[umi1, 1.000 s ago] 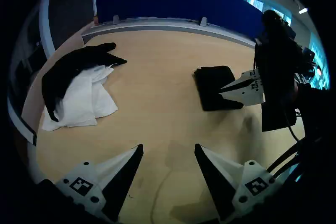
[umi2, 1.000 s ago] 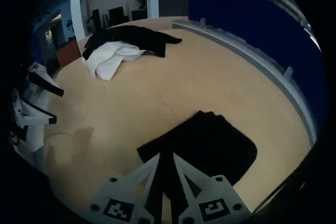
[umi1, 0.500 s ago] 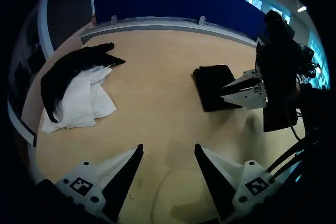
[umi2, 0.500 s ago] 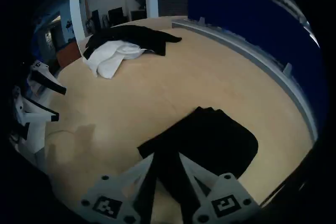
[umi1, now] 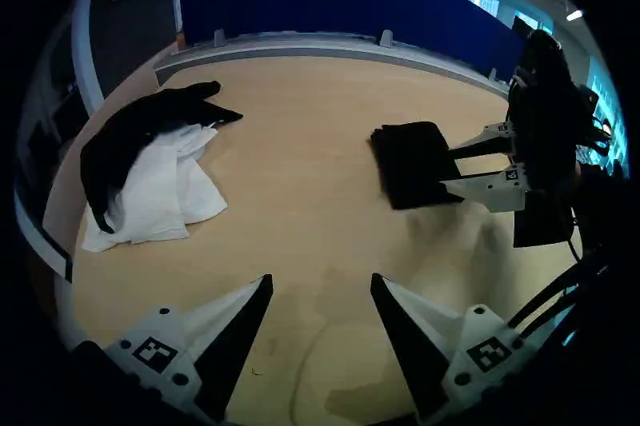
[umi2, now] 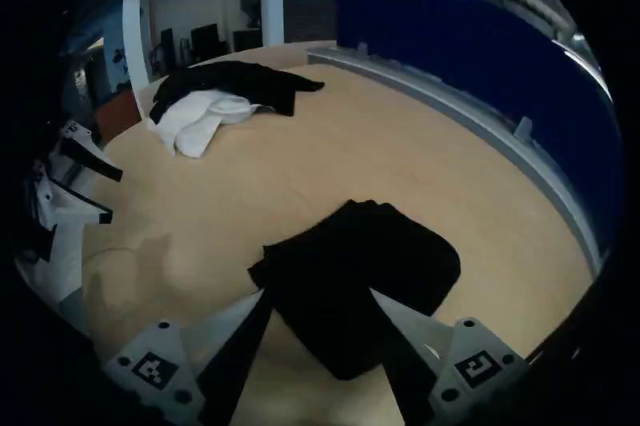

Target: Fold towel

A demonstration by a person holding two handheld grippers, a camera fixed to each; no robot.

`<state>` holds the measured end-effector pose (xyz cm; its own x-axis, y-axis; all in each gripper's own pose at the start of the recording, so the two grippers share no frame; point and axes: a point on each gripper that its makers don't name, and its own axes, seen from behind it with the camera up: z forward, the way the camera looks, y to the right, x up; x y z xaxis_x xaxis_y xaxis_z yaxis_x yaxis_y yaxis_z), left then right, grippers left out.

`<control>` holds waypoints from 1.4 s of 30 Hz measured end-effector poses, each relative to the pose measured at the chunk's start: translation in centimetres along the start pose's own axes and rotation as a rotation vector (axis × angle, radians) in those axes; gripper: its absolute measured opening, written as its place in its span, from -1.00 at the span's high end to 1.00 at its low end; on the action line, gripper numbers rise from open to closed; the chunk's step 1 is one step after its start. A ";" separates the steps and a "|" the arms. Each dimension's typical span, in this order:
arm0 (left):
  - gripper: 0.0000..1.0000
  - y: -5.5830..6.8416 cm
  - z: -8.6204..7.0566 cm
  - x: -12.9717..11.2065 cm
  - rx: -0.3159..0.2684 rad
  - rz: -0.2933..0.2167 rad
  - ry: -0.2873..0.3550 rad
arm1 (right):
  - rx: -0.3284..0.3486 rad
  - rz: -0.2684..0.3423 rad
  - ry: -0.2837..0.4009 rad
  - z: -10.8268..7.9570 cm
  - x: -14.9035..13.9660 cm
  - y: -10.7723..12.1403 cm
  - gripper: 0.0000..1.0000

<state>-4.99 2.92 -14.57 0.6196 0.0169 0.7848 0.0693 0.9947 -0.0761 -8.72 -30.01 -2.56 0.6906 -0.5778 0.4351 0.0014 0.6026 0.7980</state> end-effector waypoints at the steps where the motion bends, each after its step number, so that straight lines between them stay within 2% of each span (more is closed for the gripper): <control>1: -0.82 0.0 0.0 0.0 -0.001 0.001 0.000 | -0.009 0.006 -0.003 -0.2 -0.4 0.3 -0.64; 12: -0.81 0.2 -0.4 0.2 -0.005 0.008 0.002 | -0.080 0.059 -0.060 -2.3 -4.7 2.4 -0.64; 18: -0.81 0.2 -0.5 0.3 -0.007 0.011 0.003 | -0.090 0.077 -0.090 -2.2 -6.4 2.6 -0.64; 24: -0.81 0.2 -0.5 0.3 -0.007 0.012 0.003 | -0.093 0.090 -0.102 -2.0 -7.1 2.6 -0.55; 37: -0.81 0.2 -0.1 0.1 -0.007 0.012 0.002 | -0.100 0.114 -0.108 -1.6 -7.5 3.0 0.31; 42: -0.81 0.0 0.1 0.1 -0.007 0.011 0.001 | -0.088 0.121 -0.110 -1.6 -7.6 2.8 0.44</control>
<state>-4.99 2.98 -14.46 0.6208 0.0278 0.7835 0.0678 0.9937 -0.0889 -12.81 -23.08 -4.25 0.6061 -0.5518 0.5729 -0.0101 0.7148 0.6992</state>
